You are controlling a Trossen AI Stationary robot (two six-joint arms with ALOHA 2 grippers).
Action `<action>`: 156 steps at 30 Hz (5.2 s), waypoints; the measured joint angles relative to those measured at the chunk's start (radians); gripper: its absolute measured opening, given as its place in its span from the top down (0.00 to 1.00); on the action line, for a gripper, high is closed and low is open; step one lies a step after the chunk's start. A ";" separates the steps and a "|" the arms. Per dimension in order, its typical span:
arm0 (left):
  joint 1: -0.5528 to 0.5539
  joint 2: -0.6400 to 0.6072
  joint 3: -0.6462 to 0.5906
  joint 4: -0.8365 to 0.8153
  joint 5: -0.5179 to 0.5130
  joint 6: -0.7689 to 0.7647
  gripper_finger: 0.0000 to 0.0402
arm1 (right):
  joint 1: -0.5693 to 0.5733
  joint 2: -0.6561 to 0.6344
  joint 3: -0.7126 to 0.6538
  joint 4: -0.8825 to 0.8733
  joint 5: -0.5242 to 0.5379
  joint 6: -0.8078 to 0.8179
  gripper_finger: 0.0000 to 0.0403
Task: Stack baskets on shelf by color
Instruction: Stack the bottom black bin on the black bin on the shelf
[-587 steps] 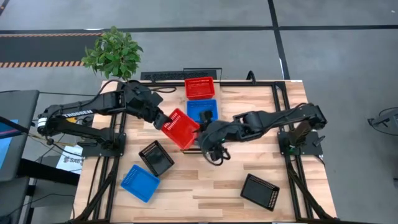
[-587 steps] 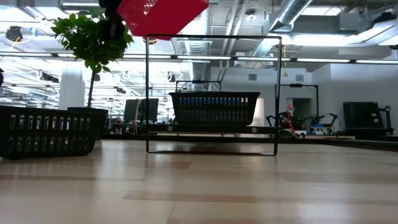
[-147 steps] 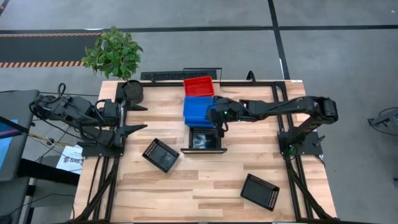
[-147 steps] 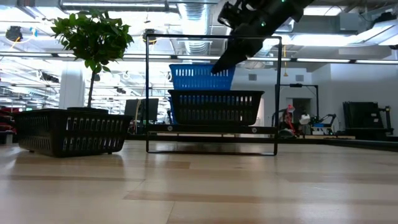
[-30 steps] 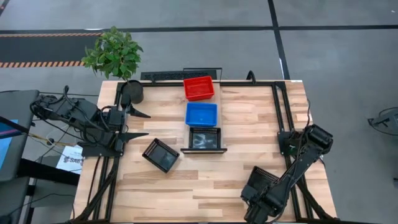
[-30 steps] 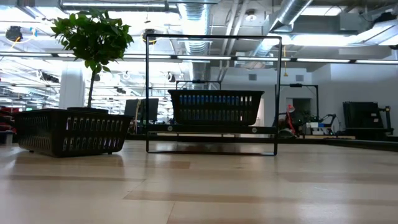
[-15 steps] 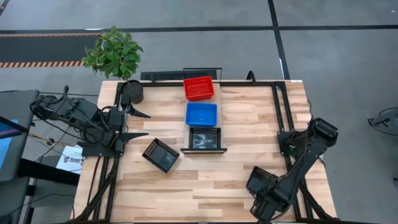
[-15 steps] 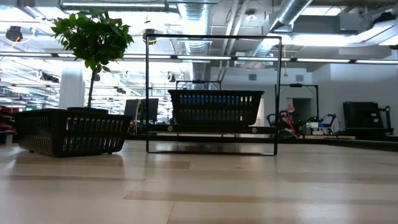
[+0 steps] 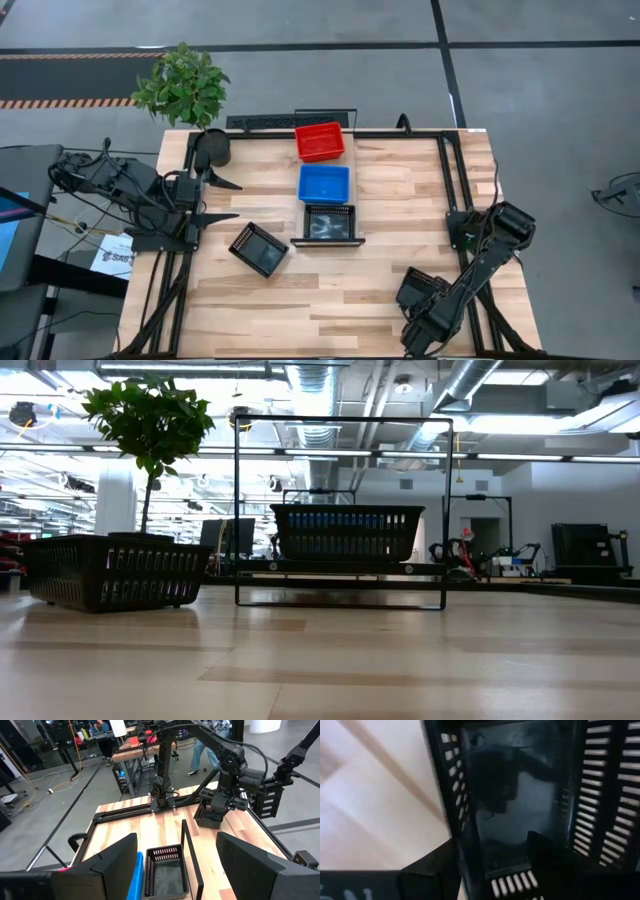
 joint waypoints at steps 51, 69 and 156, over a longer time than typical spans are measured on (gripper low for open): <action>0.000 0.000 0.000 -0.059 -0.026 -0.065 0.35 | -0.949 -0.161 0.523 0.183 -0.154 -1.730 0.99; 0.000 0.000 0.000 -0.081 -0.026 -0.065 0.35 | -1.098 -0.160 0.440 0.031 -0.545 -1.831 0.99; 0.000 0.000 0.000 -0.080 -0.027 -0.092 0.35 | -0.972 -0.160 0.326 0.153 -0.187 -1.751 0.88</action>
